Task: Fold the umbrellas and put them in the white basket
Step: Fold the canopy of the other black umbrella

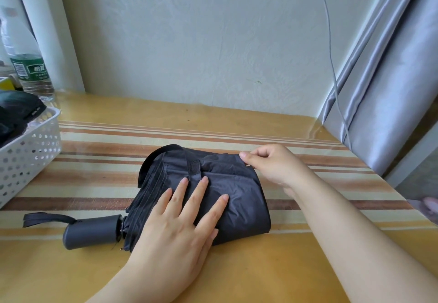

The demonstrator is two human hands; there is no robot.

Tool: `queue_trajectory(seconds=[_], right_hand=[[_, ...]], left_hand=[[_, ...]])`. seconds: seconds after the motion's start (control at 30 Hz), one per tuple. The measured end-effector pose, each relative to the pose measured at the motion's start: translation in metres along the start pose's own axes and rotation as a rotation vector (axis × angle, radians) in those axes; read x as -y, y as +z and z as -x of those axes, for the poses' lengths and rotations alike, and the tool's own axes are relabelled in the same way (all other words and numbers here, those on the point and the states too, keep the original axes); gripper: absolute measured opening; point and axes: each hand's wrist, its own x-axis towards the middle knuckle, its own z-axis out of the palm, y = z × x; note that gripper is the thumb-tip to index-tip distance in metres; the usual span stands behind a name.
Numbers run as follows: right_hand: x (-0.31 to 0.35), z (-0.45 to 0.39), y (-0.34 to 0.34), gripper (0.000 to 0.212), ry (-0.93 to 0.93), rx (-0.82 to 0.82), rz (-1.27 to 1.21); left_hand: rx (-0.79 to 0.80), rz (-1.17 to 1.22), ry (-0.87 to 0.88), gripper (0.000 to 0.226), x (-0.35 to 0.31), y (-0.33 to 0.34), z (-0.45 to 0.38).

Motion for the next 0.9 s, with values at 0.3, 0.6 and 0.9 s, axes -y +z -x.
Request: queue_trajectory(seconds=[0.3,0.6,0.9], right_hand=[[0.0,-0.012,0.018,0.014,-0.06,-0.235,-0.304],[-0.038,0.073,0.019,0.038,-0.858,0.021,0.61],[-0.015,0.076,0.036,0.057,-0.636,0.129,0.845]], left_hand=[[0.025,-0.005,-0.017,0.053,0.002,0.003,-0.002],[0.067,0.081,-0.063,0.049,0.008,-0.007,-0.008],[0.205,0.193,-0.507,0.037,0.071,-0.058,0.002]])
